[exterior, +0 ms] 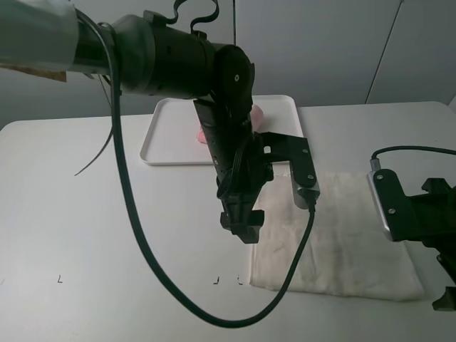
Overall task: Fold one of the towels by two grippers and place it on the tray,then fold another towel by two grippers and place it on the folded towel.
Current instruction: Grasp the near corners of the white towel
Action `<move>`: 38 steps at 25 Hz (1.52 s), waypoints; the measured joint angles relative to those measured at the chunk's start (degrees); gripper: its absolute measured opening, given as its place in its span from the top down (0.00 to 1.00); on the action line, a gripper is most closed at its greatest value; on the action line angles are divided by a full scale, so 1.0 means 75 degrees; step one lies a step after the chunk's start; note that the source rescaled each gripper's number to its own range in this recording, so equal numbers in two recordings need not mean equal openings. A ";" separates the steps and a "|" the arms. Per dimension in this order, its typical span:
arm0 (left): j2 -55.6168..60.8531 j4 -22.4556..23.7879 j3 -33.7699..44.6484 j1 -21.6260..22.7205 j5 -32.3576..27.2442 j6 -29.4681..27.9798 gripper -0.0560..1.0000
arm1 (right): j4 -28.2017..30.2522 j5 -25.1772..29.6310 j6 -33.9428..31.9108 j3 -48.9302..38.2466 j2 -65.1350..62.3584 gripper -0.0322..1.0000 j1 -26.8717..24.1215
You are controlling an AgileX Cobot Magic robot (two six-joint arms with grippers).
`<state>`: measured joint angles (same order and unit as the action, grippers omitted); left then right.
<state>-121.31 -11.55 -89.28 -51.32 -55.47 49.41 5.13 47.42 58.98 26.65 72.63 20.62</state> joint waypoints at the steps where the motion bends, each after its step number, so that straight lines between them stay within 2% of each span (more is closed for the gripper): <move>1: 0.0000 0.0000 0.0000 -0.0103 0.0042 0.0000 0.00 | -0.0113 -0.0112 0.0019 0.0000 0.0049 0.09 0.0000; 6: 0.0000 0.0163 0.0190 -0.0549 0.0428 0.0215 0.00 | -0.0684 -0.0596 0.0018 -0.0044 0.0110 0.09 0.0000; 12: 0.0000 0.0311 0.0470 -0.0533 0.0676 0.0311 0.00 | -0.0782 -0.0821 0.0006 -0.0314 0.0110 0.09 -0.0039; 15: 0.0000 0.0327 0.0567 -0.0533 0.0885 0.0570 0.00 | -0.0796 -0.0831 -0.0009 -0.0339 0.0110 0.09 -0.0405; 18: 0.0000 0.0065 0.0787 -0.0533 0.1085 0.0896 0.00 | -0.0782 -0.0853 0.0047 -0.0339 0.0110 0.09 -0.0775; 24: 0.0000 -0.0308 0.1067 -0.0533 0.1136 0.1286 0.00 | -0.0842 -0.0662 0.0691 -0.0366 0.0110 0.12 -0.0846; 29: 0.0000 -0.0430 0.1065 -0.0591 0.1089 0.1241 0.00 | -0.0907 -0.0662 0.0974 -0.0380 0.0110 0.17 -0.0846; 33: 0.0000 -0.0332 0.1065 -0.0927 0.1058 0.0727 0.00 | -0.0935 -0.0702 0.1028 -0.0419 0.0110 0.17 -0.0846; 38: 0.0000 0.0229 0.1065 -0.1195 0.1028 0.0083 0.00 | -0.0759 -0.1130 0.1044 -0.0872 0.0110 0.08 -0.0846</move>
<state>-121.31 -9.83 -81.29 -60.28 -47.75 50.03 -0.56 38.95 66.81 20.11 73.46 14.28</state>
